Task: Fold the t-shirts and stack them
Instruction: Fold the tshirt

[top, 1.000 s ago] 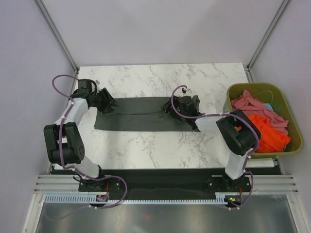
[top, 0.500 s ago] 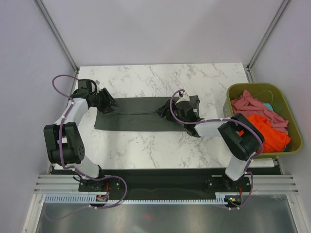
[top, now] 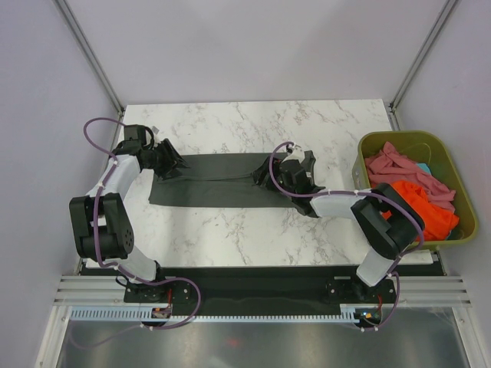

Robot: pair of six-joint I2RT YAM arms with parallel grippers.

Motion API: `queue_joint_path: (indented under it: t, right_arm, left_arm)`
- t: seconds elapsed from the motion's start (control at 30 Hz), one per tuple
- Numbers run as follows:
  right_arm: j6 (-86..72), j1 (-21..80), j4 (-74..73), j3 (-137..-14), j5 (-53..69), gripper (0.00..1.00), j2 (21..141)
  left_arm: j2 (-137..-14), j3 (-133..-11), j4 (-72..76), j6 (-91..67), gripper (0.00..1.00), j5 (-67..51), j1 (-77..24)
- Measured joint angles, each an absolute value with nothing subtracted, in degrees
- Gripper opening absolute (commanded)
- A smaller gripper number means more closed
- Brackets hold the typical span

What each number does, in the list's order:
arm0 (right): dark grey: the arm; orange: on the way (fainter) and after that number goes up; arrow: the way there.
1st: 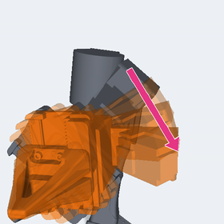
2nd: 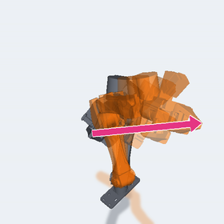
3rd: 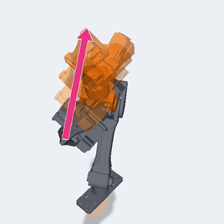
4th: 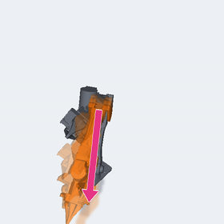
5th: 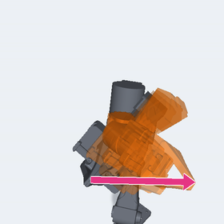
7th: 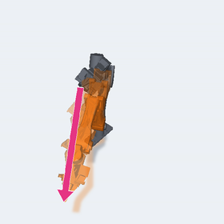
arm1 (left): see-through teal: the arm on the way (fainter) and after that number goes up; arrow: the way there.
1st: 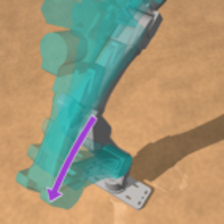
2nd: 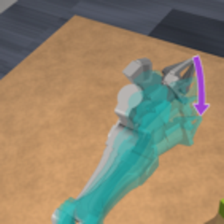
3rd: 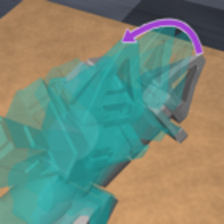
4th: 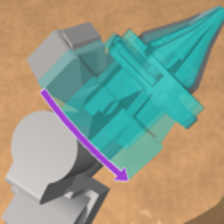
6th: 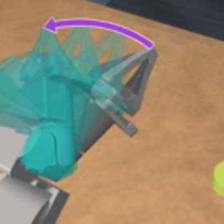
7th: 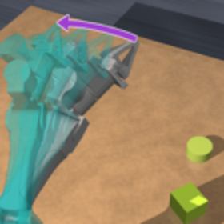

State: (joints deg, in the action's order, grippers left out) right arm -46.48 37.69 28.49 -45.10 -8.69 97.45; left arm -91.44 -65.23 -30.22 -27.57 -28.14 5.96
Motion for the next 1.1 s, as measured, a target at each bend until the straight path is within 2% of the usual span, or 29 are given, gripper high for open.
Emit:
queue_joint_path:
  t: [0.37,1.1]
  right_arm:
    - [-45.6,37.5,25.4,-49.0,-12.4,0.88,100.6]
    - [-46.7,36.5,21.9,-52.8,-15.7,0.84,104.7]
  left_arm:
    - [-91.4,-65.2,-30.2,-27.6,0.55,-28.2,5.7]
    - [-91.4,-65.2,-30.1,-27.6,0.54,-28.6,5.7]
